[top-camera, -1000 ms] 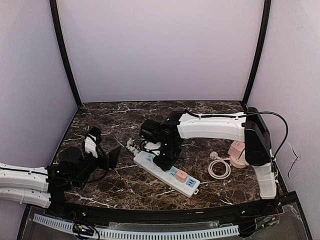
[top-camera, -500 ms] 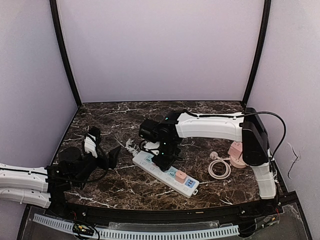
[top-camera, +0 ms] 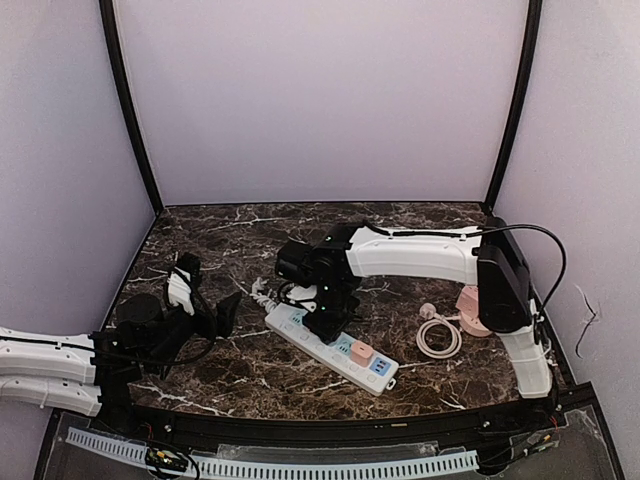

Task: Insert the plug

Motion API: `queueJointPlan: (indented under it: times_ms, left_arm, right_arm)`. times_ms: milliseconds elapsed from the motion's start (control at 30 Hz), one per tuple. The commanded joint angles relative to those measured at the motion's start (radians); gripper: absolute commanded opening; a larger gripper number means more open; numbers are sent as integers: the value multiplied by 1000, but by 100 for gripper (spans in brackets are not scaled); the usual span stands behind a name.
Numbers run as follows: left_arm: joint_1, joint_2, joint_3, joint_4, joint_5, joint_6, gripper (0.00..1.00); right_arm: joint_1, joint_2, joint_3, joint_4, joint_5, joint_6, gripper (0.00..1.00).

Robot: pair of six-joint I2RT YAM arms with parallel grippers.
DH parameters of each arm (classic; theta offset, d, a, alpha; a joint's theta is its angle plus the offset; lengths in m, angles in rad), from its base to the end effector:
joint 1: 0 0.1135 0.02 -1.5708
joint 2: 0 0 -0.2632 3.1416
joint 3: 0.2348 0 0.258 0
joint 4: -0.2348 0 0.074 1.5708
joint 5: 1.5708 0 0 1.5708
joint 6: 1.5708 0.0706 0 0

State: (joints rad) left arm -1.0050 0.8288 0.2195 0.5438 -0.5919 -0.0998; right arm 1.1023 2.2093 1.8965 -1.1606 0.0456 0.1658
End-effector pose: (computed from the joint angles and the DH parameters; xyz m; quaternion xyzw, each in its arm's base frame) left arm 0.1483 -0.1600 0.2045 0.1260 0.7150 -0.1619 0.6683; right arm 0.2052 0.3984 0.1609 -0.4497 0.8916 0.0105 0.0527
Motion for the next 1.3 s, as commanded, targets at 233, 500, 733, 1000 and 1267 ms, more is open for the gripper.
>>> queueJointPlan:
  times_ms: [233, 500, 733, 1000, 1267]
  left_arm:
    - [6, -5, -19, -5, -5, -10, 99]
    - [6, -11, -21, -8, -7, -8, 99]
    - [6, -13, -21, -11, -6, -8, 99]
    - [5, -21, -27, -9, -10, -7, 99]
    - [5, -27, -28, -9, -8, -6, 99]
  right_arm:
    - [11, 68, 29, -25, 18, -7, 0]
    - [14, 106, -1, 25, 7, -15, 0]
    - [13, 178, -9, 59, 4, -41, 0]
    - [11, 161, -62, 94, 2, -26, 0]
    - [10, 104, -75, 96, 37, -9, 12]
